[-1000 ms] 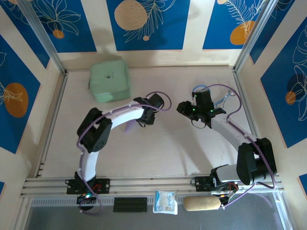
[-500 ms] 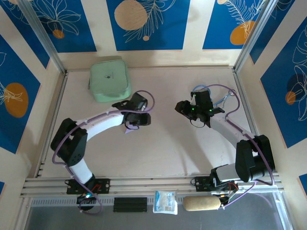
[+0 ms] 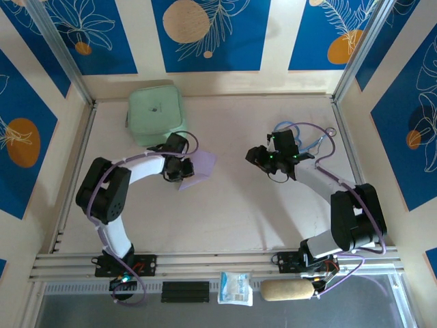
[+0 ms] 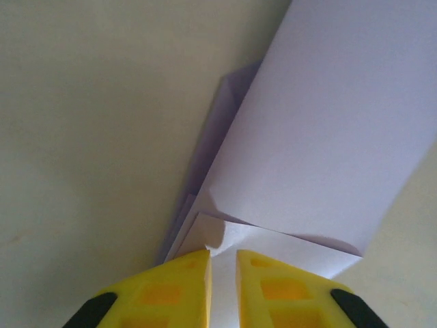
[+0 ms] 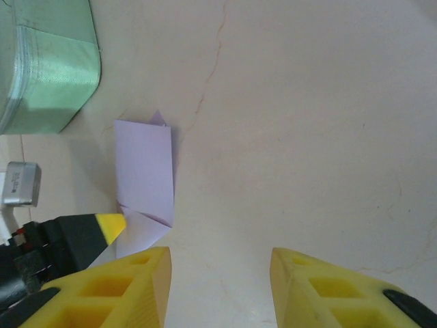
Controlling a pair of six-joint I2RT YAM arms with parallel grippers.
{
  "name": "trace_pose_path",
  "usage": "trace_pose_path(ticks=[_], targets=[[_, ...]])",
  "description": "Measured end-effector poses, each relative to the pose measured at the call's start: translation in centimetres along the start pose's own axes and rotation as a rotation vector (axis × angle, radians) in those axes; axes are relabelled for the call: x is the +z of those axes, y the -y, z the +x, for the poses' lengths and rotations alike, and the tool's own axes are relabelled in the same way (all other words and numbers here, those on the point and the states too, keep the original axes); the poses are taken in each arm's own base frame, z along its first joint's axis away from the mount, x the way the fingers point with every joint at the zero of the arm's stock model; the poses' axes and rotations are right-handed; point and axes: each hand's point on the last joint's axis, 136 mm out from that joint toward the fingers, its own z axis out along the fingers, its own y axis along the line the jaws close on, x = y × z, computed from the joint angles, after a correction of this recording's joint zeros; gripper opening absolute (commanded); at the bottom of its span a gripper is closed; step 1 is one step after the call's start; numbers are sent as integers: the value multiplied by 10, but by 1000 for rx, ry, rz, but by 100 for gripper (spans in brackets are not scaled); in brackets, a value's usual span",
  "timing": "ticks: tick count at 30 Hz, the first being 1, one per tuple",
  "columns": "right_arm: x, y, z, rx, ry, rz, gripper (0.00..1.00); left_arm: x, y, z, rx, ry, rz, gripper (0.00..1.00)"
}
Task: Fold a paper plane with a square sheet of paper (pick it up from the middle)
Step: Move the paper to the center of the table.
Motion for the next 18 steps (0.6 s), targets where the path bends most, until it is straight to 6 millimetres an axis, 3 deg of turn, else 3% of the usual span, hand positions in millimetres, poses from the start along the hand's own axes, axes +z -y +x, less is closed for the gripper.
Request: trace_pose_path(ticks=[10,18], targets=[[11,3,8,7,-41,6,42,10,20,3,63,-38,80,9],[41,-7,34,16,-149,-18,32,20,61,32,183,-117,204,7]])
